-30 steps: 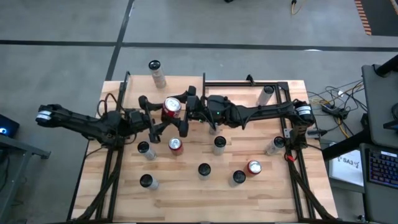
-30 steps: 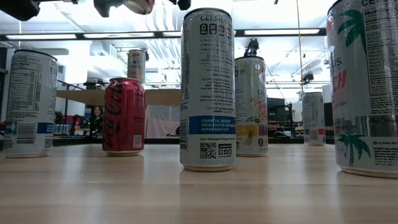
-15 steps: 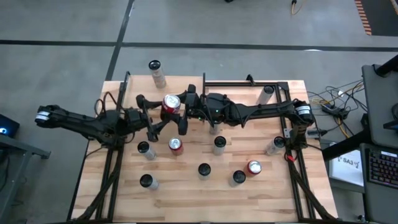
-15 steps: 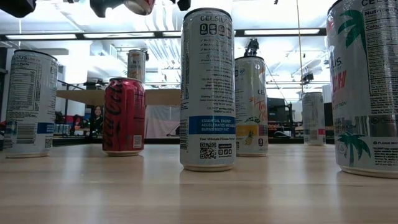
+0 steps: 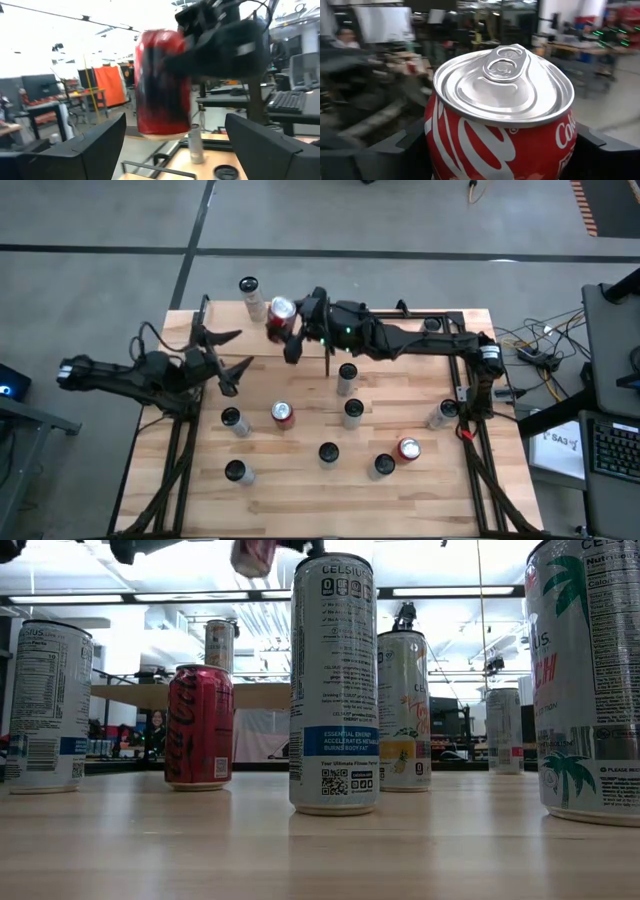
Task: Place canned beverage on shelf
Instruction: Put the top right red soda can on the shelf
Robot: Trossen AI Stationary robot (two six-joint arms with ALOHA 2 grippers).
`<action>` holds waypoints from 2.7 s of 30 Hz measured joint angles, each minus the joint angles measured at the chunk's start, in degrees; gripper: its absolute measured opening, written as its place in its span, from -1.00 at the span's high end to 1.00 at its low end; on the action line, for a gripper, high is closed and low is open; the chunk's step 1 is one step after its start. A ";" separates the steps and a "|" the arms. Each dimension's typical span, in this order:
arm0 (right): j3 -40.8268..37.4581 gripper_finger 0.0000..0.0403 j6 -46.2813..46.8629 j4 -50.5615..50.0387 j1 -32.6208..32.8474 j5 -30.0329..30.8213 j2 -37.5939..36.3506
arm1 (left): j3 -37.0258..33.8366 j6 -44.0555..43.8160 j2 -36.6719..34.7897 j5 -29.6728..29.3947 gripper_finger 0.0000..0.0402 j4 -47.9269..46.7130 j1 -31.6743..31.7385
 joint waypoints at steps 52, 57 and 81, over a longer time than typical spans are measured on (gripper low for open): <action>-10.13 -0.84 8.63 -0.78 -5.61 22.47 9.70 | -0.44 3.32 -12.58 -9.18 -0.60 -7.11 0.00; -9.12 -0.85 9.05 -6.11 -5.47 22.25 6.31 | -0.44 -0.88 -12.54 -9.23 -0.60 -12.39 0.01; 5.68 -0.06 14.27 -31.26 -5.79 -6.23 -1.15 | 2.76 -0.43 -2.52 1.60 -0.60 -23.82 0.30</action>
